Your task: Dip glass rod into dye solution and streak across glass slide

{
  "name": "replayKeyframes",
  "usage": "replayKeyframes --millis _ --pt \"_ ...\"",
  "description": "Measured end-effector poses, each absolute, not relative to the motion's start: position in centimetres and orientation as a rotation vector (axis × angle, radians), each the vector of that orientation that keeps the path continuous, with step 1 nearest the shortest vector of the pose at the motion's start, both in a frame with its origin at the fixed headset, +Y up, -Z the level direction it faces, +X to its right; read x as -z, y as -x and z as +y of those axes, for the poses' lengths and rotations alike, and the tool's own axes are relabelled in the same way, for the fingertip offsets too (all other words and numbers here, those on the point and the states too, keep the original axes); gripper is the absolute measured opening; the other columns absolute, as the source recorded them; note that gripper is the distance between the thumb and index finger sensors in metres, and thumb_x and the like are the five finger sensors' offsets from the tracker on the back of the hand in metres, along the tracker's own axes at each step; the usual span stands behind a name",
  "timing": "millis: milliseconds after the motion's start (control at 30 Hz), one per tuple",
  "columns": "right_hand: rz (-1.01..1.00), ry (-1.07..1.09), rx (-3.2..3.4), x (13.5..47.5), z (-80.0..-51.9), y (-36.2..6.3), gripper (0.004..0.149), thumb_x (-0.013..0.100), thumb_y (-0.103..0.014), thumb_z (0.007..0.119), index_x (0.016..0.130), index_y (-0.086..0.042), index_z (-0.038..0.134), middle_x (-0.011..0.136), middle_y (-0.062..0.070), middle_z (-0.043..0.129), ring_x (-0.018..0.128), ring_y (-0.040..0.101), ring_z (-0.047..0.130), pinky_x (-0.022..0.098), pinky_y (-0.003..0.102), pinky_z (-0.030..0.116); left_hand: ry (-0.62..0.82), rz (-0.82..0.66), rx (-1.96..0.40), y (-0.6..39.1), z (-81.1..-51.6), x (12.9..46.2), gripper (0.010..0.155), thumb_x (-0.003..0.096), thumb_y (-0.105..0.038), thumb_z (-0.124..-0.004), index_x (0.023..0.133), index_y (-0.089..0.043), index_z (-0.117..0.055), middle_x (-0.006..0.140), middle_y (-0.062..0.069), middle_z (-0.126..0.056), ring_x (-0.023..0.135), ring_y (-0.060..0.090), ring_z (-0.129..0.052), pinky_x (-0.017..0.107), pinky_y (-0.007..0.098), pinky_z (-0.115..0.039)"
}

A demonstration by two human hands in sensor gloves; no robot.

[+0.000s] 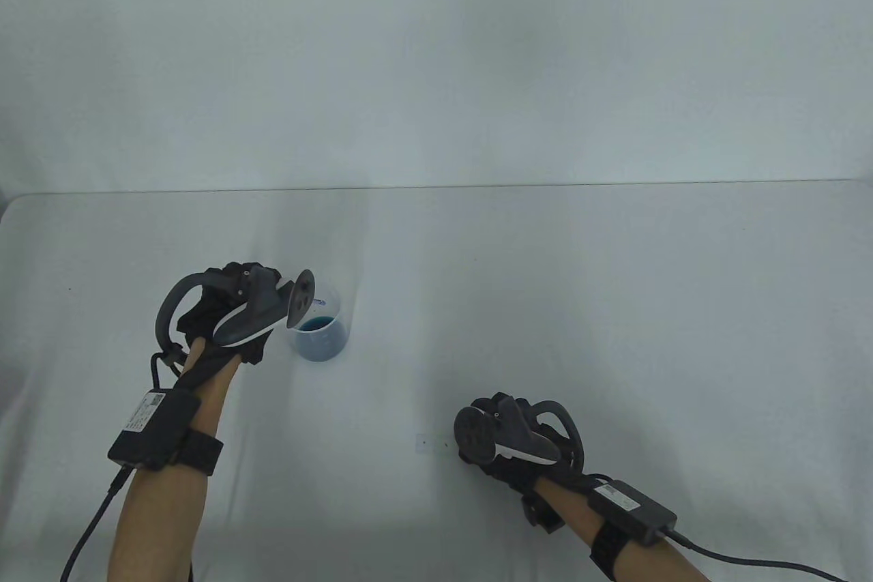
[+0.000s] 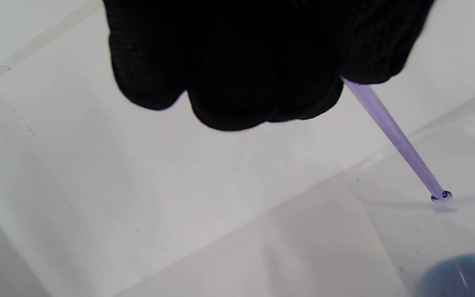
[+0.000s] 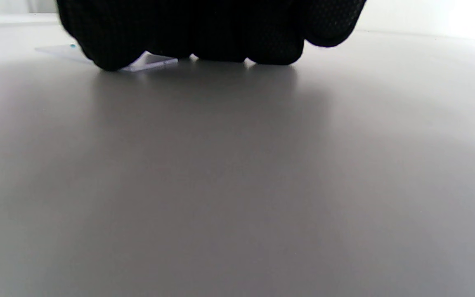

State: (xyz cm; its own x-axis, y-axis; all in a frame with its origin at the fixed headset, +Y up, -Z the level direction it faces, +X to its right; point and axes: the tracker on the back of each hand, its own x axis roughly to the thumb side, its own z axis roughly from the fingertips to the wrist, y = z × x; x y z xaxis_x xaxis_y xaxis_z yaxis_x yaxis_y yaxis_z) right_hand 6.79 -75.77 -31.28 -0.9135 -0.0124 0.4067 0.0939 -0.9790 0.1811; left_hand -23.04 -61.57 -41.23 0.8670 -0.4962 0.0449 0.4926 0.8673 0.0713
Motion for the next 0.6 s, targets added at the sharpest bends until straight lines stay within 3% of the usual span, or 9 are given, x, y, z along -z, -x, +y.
replayKeyframes --millis 267,600 --pt "-0.305 0.637 3.006 31.3 -75.8 -6.8 0.05 0.046 -0.052 0.076 0.092 -0.034 0.068 0.096 -0.006 0.074 0.088 0.02 0.078 0.072 0.046 0.068 -0.027 -0.067 0.534 22.2 -64.6 41.9 0.045 0.048 -0.046 -0.077 0.087 -0.025 -0.086 0.067 -0.009 -0.097 0.051 0.011 -0.102 0.054 0.038 -0.086" --pt "-0.304 0.636 3.005 31.3 -75.7 -6.8 0.049 0.046 -0.052 0.075 0.092 -0.034 0.068 0.096 -0.006 0.074 0.088 0.021 0.077 0.072 0.047 0.068 -0.002 -0.065 0.536 21.8 -65.6 41.5 0.047 0.0496 -0.045 -0.075 0.088 -0.021 -0.085 0.067 -0.007 -0.098 0.051 0.013 -0.102 0.054 0.04 -0.086"
